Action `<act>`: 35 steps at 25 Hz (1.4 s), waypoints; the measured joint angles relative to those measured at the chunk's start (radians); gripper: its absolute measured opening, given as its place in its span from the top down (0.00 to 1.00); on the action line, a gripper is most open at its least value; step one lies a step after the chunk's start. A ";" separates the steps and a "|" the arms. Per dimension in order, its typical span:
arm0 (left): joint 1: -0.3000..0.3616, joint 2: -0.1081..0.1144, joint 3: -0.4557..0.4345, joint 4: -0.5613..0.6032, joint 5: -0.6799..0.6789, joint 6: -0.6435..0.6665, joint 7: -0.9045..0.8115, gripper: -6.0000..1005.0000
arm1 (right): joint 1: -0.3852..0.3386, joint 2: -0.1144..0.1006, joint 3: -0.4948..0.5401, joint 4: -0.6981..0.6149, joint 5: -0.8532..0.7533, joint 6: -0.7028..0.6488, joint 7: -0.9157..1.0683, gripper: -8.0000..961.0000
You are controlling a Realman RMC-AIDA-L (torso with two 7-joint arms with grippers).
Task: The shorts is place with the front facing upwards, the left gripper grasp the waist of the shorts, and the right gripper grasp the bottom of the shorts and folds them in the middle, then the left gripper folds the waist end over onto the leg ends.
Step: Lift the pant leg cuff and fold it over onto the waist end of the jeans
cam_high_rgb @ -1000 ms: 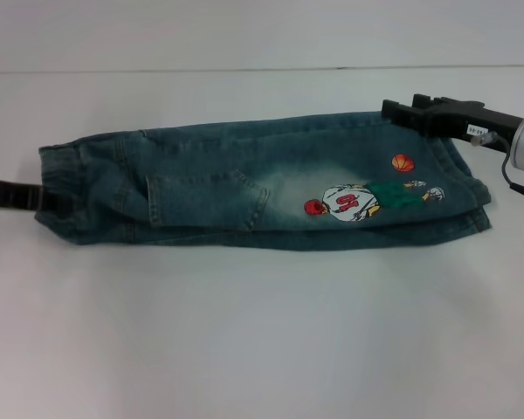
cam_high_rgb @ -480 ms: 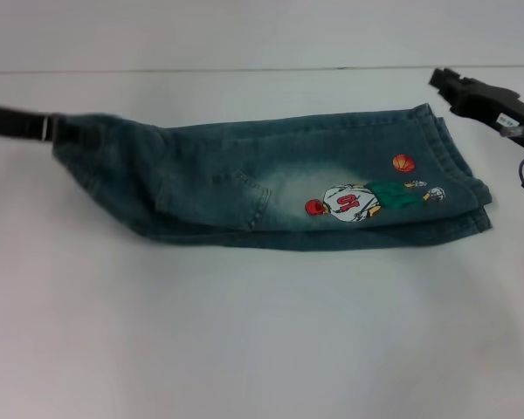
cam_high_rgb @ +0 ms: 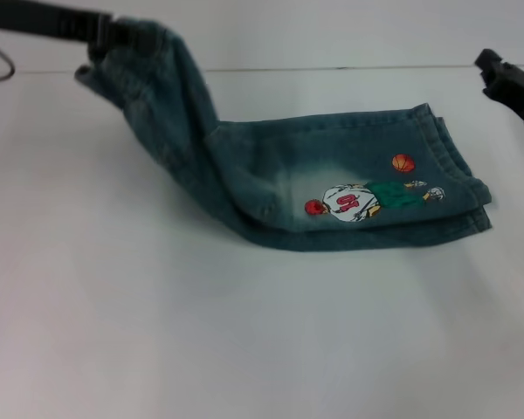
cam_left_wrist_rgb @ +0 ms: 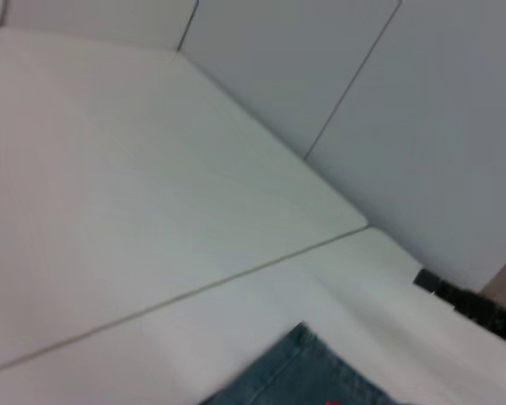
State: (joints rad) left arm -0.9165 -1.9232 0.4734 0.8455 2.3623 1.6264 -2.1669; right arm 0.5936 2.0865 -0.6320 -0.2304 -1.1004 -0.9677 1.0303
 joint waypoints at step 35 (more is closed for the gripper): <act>-0.031 0.012 0.042 -0.004 -0.211 0.054 0.016 0.94 | 0.407 0.033 0.716 0.732 -0.885 0.340 -0.594 0.99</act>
State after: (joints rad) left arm -0.9478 -1.9109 0.5157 0.8413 2.1508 1.6809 -2.1511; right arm 1.0010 2.1198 0.0835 0.5012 -1.9855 -0.6273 0.4361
